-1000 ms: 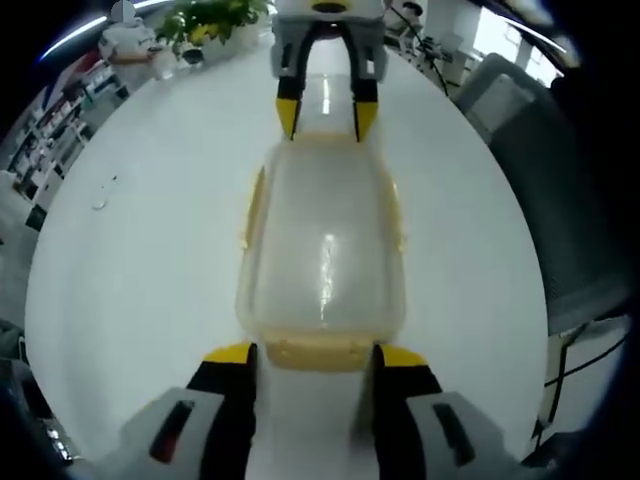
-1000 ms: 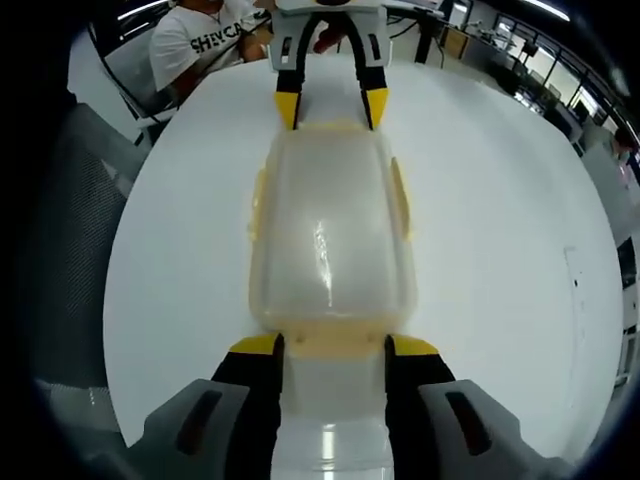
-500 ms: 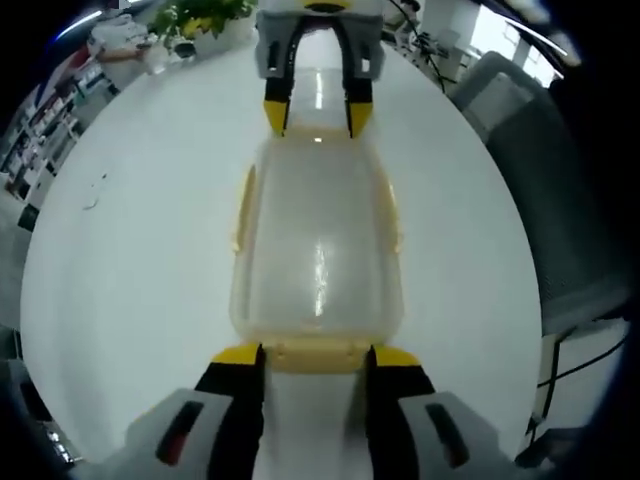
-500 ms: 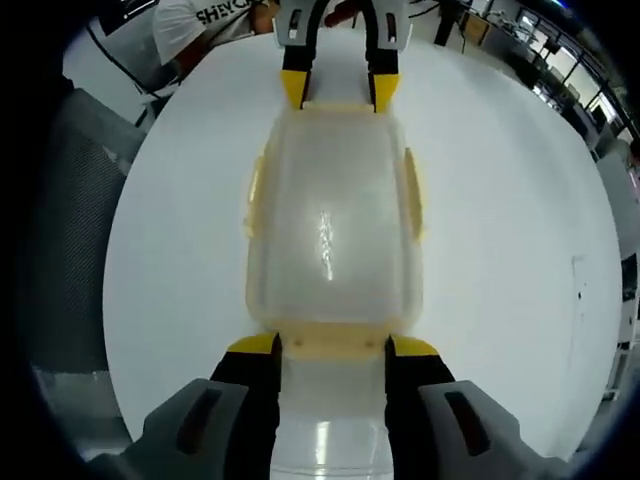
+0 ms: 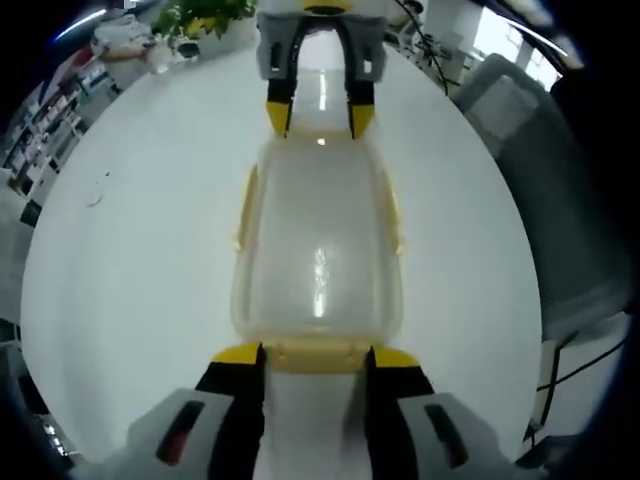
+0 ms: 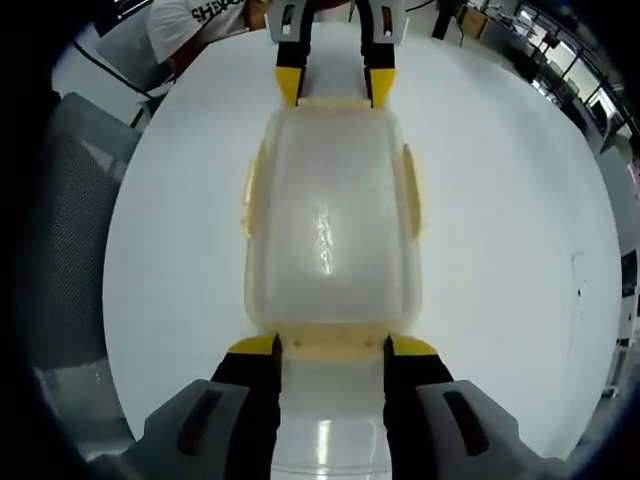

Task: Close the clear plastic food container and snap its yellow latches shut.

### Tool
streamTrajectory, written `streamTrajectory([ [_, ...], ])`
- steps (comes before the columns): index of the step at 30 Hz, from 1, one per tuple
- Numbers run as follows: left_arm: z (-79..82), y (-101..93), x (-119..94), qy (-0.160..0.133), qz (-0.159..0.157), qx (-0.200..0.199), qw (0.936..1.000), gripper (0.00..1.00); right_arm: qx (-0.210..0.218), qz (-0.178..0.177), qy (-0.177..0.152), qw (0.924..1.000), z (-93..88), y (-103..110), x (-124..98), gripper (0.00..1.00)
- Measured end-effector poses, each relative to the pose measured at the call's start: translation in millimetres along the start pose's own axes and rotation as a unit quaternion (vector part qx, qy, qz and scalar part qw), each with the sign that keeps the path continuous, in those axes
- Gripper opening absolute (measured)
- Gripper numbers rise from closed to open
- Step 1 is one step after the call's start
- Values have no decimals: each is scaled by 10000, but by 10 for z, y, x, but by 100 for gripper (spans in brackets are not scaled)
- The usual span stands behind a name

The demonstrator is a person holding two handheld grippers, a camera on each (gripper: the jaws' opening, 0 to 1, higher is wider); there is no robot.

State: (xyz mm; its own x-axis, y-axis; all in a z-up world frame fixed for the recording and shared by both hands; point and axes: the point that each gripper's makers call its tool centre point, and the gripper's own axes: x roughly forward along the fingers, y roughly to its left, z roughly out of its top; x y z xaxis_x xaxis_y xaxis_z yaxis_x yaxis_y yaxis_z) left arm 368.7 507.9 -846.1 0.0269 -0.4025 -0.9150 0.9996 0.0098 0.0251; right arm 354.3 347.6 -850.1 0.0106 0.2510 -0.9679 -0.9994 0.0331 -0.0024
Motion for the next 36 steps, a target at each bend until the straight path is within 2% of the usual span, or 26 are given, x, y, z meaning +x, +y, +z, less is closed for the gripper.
streamTrajectory([
  [1,11,-9,-4,-34,20,159,9999,33,-8,-6,-15,10000,-5,4,-2,37],
  [3,-10,-22,-22,110,-37,-52,9999,33,31,41,-129,9999,12,28,-22,36],
  [6,57,-58,-70,108,-105,23,9999,33,-10,108,-120,9999,-6,63,-79,36],
  [10,159,-65,-244,78,-64,47,9999,33,-10,42,-253,9997,-1,68,-191,36],
  [13,173,-56,-337,88,-67,52,9999,33,18,22,-441,9990,56,78,-298,37],
  [16,193,-45,-427,43,13,18,10000,33,-54,-59,-557,9984,98,49,-415,37],
  [21,293,-76,-540,-56,94,-28,9999,34,-149,-57,-553,9983,99,64,-595,37],
  [22,333,-85,-570,-148,86,-48,9998,34,-155,-59,-541,9984,94,66,-607,37],
  [25,348,-115,-563,-150,58,-95,9998,34,-226,-71,-592,9980,82,88,-679,37],
  [29,392,-102,-574,-123,173,3,9998,34,-275,-141,-540,9981,66,85,-687,37],
  [36,439,-112,-564,-122,154,-67,9998,34,-287,-180,-511,9981,19,83,-718,37],
])
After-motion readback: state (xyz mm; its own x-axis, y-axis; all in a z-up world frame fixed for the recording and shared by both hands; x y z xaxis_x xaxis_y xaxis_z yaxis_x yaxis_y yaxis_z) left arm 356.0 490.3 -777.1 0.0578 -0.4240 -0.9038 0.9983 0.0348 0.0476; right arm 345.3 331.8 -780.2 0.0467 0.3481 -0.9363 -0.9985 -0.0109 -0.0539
